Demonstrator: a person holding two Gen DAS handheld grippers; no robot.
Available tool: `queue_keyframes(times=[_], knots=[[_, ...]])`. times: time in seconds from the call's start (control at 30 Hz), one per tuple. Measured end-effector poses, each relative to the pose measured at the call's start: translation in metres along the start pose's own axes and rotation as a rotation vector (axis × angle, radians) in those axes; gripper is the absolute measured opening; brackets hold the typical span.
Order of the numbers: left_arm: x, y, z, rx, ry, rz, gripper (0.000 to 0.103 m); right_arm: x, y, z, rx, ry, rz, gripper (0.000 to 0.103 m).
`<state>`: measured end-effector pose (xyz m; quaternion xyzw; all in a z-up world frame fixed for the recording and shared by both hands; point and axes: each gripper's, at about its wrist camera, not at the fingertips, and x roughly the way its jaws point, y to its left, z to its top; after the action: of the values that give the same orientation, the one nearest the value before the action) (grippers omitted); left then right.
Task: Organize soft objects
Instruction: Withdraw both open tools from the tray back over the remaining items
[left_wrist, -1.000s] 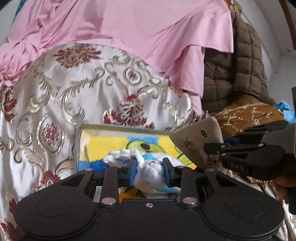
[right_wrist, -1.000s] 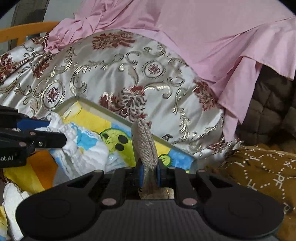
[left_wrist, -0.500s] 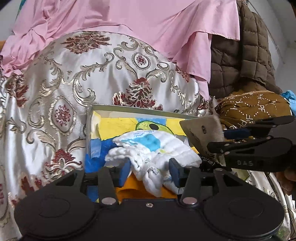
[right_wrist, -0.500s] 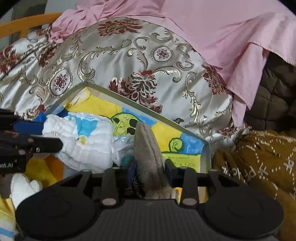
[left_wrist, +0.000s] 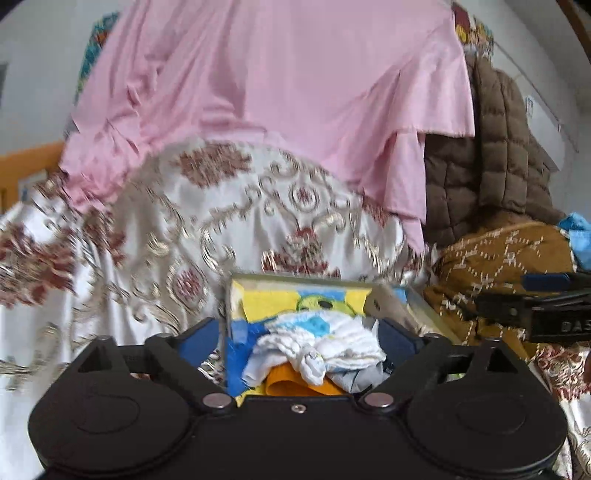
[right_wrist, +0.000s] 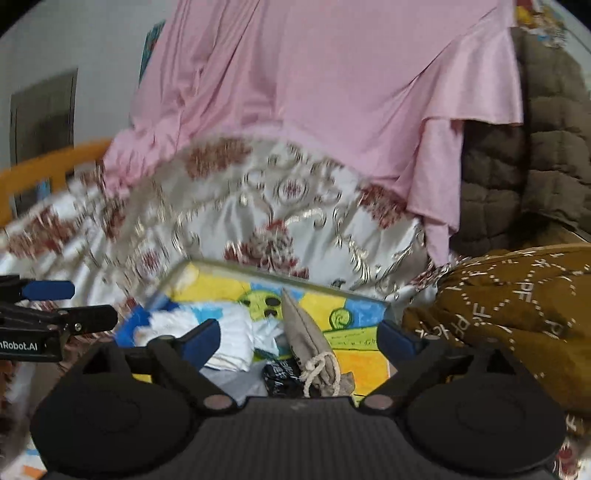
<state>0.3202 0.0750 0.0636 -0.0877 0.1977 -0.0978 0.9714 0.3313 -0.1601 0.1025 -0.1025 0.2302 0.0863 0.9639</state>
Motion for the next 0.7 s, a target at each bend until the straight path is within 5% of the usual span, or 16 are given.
queue_keyframes(times=[0.37,0.7], knots=[[-0.105,-0.022,-0.001,0.007,-0.148,0.009,0.102,-0.099,0.001,-0.015,0.047,-0.156,0.011,0.103],[-0.175,-0.04,-0.04,0.043,-0.1,0.037,0.102,-0.181,0.017,-0.056,0.087,-0.215,-0.001,0.103]])
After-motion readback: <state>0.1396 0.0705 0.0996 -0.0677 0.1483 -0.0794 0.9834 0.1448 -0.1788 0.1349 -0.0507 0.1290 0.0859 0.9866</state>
